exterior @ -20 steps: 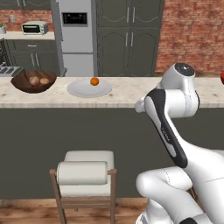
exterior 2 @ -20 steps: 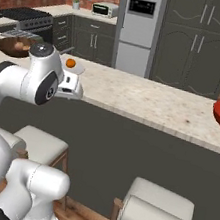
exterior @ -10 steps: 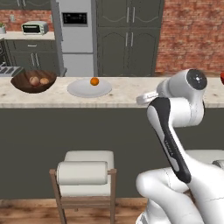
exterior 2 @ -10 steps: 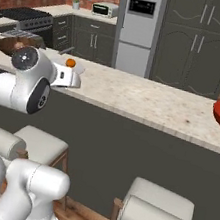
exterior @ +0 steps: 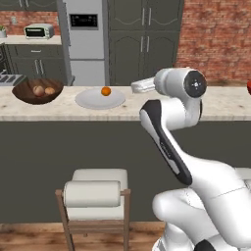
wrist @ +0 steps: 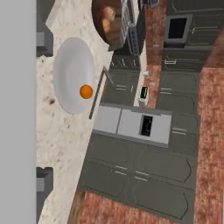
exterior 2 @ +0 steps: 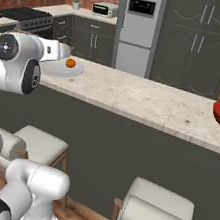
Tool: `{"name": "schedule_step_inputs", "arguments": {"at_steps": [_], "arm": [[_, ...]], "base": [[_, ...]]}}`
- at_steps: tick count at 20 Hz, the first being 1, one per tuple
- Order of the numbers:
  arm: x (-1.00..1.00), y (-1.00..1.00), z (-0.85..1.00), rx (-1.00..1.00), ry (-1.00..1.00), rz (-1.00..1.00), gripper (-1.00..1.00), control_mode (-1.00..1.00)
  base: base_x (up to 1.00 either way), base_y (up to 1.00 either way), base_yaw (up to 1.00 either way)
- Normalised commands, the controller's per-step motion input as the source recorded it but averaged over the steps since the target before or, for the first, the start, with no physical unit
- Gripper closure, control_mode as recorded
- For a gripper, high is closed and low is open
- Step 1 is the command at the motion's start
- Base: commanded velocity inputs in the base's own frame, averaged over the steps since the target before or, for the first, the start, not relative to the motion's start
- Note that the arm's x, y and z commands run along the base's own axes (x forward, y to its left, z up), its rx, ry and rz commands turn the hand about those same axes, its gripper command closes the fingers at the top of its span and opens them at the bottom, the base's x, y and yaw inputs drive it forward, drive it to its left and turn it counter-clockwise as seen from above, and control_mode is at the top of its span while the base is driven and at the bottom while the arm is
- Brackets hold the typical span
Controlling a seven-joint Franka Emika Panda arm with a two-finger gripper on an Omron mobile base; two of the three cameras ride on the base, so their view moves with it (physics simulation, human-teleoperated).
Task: Take the fruits from the plate on the dining counter and place two fruits in each bowl.
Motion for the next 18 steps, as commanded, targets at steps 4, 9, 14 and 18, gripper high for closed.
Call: {"name": "schedule_step_inputs", "arguments": {"at_steps": [4,9,14,18], "arm": [[1.0,0.61,0.85,-0.07,0.39,0.0,-1.0,-1.0],[0.82,-0.02,0.14,0.05,0.24,0.0,-1.0,-1.0],[0.41,-0.03,-0.06,0.08,0.22,0.0,-1.0,-1.0],[0.01,0.31,-0.16,-0.1,0.61,0.0,-1.0,-1.0]], "base": [[0.0,0.0,0.0],[0.0,0.0,0.0],[0.0,0.0,0.0],[0.0,0.0,0.0]]}}
